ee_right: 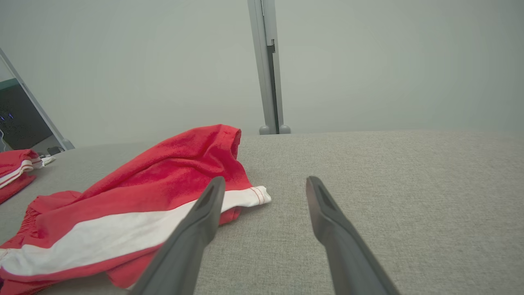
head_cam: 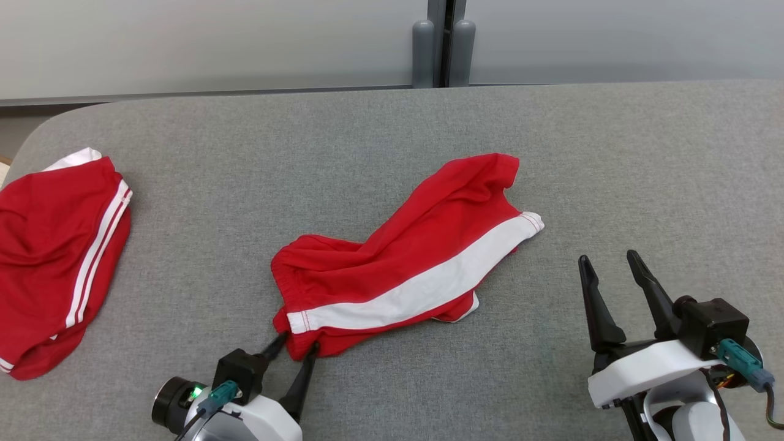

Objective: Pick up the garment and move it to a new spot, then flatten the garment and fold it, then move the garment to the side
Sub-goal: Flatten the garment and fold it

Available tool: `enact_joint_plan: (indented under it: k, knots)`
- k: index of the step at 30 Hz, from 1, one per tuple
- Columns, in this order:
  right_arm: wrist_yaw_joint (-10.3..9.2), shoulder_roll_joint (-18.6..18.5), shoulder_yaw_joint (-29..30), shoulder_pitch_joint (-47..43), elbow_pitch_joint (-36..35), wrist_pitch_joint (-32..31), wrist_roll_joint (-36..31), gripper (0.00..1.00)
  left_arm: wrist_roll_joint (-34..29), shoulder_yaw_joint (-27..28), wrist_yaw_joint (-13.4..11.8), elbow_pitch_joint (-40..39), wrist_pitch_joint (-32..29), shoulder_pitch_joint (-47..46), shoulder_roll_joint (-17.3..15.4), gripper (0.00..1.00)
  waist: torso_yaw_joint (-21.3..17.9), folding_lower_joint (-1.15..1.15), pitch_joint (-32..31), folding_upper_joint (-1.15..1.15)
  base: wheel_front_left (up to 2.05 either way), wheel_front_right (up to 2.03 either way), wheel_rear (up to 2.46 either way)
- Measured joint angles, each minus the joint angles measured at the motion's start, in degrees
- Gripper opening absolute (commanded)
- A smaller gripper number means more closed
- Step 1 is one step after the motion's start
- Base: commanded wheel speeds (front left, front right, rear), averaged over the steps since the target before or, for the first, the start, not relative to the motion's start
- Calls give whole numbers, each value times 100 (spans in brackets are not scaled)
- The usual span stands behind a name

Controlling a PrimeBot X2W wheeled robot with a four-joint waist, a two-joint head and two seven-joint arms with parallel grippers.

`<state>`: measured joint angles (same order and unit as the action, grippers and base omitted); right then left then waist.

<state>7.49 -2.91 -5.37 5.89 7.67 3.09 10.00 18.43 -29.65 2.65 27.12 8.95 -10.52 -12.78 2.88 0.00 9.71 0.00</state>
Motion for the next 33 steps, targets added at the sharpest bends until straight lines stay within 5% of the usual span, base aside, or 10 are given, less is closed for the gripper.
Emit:
enact_joint_plan:
  k: [16, 25, 33]
  knots:
    - [1, -27, 148, -240, -179, -124, -49, 100, 648, 853, -282, -636, 580, 305, 259, 100, 143, 0, -423, 0, 0, 0, 0]
    - [1, -69, 187, -366, -302, -211, -58, 100, 492, 1332, -728, -1149, 604, 353, -11, 100, 173, 0, -676, 0, 0, 0, 0]
    - [0, -93, 170, -504, -389, -298, -66, 100, 427, 1489, -860, -1278, 603, 554, -254, 100, 153, 0, -813, 0, 0, 0, 0]
